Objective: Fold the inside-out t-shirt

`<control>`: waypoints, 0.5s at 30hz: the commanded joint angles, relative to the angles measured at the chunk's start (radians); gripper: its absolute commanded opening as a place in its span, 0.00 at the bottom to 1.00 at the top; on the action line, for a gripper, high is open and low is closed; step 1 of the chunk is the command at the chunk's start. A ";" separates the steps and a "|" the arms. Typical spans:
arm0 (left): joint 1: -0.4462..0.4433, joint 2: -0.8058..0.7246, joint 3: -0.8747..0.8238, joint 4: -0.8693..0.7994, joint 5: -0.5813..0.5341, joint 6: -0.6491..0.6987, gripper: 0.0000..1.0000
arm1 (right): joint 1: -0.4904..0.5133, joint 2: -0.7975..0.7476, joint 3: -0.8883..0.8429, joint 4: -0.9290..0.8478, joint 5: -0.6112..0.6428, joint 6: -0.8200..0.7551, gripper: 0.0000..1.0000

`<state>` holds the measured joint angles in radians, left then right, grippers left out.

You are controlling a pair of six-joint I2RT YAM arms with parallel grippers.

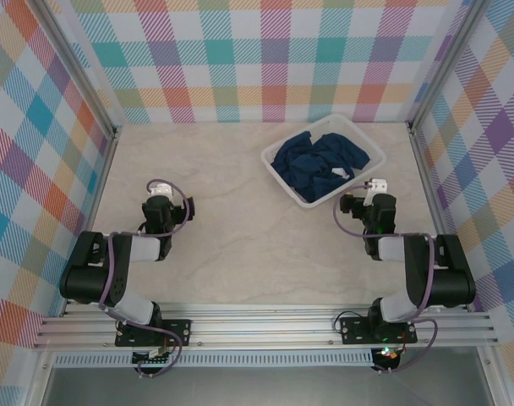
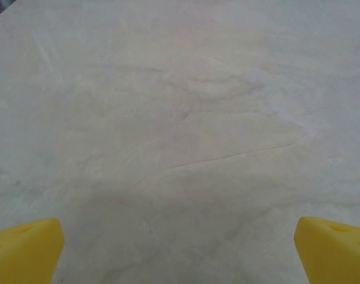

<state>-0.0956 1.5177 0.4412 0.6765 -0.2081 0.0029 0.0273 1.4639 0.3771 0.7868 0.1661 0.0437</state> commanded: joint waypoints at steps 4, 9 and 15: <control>0.013 -0.239 0.111 -0.337 -0.164 -0.197 1.00 | -0.004 -0.357 -0.014 -0.251 0.289 0.176 1.00; -0.003 -0.293 0.192 -0.400 0.148 -0.334 1.00 | 0.026 -0.552 0.079 -0.510 0.143 0.239 0.96; -0.201 -0.187 0.357 -0.475 0.221 -0.350 1.00 | 0.285 -0.306 0.334 -0.725 0.066 0.106 0.97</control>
<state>-0.2039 1.2888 0.7246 0.2813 -0.0727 -0.3199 0.2264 1.0679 0.6395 0.2279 0.3031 0.2111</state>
